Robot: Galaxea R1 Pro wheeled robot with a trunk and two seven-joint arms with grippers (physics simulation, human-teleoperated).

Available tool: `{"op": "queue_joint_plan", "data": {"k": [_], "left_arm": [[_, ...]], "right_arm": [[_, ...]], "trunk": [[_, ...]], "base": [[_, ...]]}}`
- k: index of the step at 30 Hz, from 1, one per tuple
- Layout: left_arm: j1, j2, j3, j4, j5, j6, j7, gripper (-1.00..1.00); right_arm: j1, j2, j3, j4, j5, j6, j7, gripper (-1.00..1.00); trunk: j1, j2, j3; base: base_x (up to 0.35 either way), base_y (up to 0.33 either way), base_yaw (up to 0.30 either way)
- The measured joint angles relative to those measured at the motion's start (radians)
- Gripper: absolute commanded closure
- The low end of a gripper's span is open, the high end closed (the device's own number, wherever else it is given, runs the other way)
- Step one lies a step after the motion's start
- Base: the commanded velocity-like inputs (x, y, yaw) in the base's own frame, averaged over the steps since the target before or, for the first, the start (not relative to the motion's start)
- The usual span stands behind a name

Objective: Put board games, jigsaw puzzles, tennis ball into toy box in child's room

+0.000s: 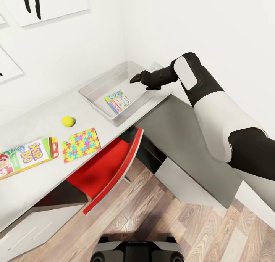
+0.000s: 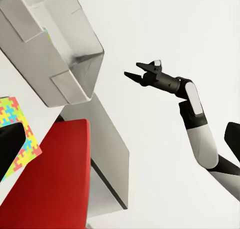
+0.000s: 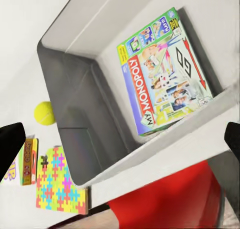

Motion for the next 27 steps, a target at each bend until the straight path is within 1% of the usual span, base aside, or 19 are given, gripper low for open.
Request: {"op": "queue_joint_plan", "data": {"k": [27], "left_arm": [[0.0,-0.003,0.0,0.0,-0.001,0.0,0.0,-1.0]], "right_arm": [[0.007,-0.004,0.004,0.0,0.002,0.0,0.0,-1.0]], "trunk": [[0.0,0.0,0.035]], "base": [[-0.002,0.002,-0.195]]}}
